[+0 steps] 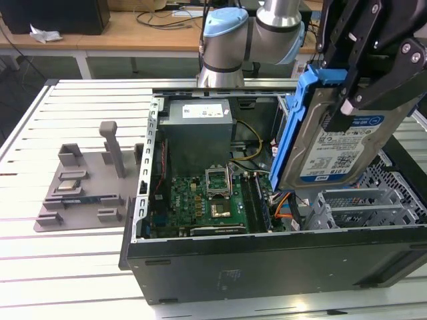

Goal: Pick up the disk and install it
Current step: 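Pick up the disk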

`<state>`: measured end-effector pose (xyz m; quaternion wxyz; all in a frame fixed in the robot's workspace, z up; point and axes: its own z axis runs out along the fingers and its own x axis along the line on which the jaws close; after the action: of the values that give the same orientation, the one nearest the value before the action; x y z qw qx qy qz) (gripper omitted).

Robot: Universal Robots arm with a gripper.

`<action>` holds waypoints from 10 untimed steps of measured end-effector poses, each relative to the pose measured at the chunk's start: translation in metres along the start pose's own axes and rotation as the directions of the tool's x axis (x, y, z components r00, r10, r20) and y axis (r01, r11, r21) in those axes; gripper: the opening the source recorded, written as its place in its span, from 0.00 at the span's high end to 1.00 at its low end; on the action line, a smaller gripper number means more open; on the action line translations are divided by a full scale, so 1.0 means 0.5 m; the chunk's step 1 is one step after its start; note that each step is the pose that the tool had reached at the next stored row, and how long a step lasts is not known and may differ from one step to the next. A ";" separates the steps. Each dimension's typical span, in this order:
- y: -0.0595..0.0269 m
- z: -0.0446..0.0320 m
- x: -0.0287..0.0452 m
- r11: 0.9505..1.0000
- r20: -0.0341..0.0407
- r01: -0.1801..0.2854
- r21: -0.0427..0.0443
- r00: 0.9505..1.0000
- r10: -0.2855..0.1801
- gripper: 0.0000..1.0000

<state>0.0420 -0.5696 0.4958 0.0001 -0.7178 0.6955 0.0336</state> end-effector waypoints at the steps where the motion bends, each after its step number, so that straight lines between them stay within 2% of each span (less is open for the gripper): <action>1: -0.005 0.000 0.000 1.000 0.000 0.000 0.000 1.000 0.000 0.63; 10: -0.034 0.002 0.001 1.000 -0.002 0.000 0.000 1.000 0.000 0.63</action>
<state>0.0590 -0.5696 0.4940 -0.0005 -0.7178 0.6955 0.0331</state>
